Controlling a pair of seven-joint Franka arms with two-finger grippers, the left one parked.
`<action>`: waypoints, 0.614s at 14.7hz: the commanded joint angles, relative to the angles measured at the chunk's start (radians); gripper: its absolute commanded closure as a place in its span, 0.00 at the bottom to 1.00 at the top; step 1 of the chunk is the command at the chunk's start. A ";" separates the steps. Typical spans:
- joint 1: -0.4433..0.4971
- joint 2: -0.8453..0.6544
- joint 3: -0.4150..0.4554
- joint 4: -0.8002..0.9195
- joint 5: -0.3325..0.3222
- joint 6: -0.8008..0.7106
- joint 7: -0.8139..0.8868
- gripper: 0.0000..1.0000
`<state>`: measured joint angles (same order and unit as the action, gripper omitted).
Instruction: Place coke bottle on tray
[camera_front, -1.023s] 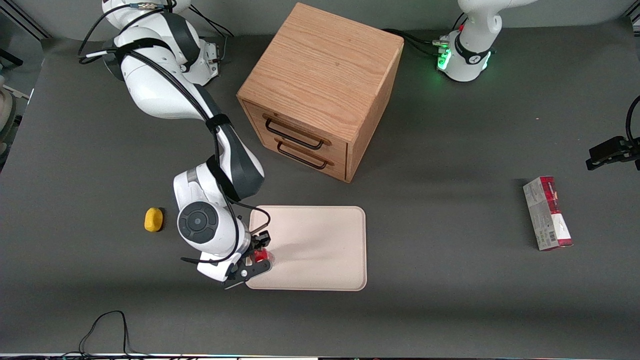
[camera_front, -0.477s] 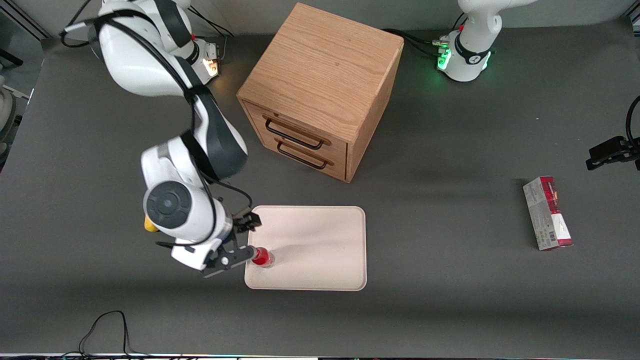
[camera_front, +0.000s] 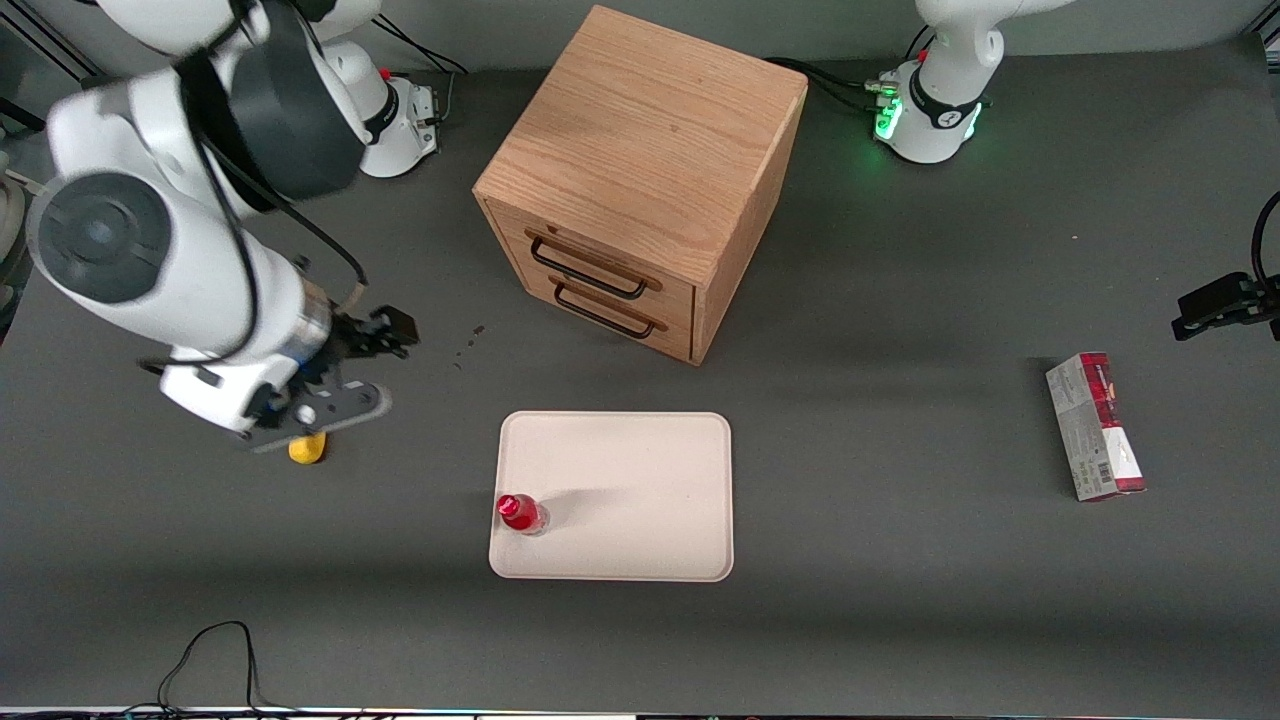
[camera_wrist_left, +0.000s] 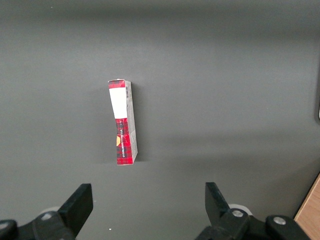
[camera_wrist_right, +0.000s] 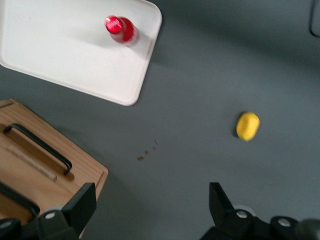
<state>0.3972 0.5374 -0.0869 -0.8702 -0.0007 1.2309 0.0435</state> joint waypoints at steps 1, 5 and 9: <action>0.003 -0.231 -0.057 -0.330 0.004 0.073 0.006 0.00; -0.075 -0.497 -0.100 -0.724 0.025 0.304 0.007 0.00; -0.158 -0.583 -0.099 -0.844 0.041 0.363 0.003 0.00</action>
<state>0.2548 0.0421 -0.1961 -1.5978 0.0221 1.5353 0.0407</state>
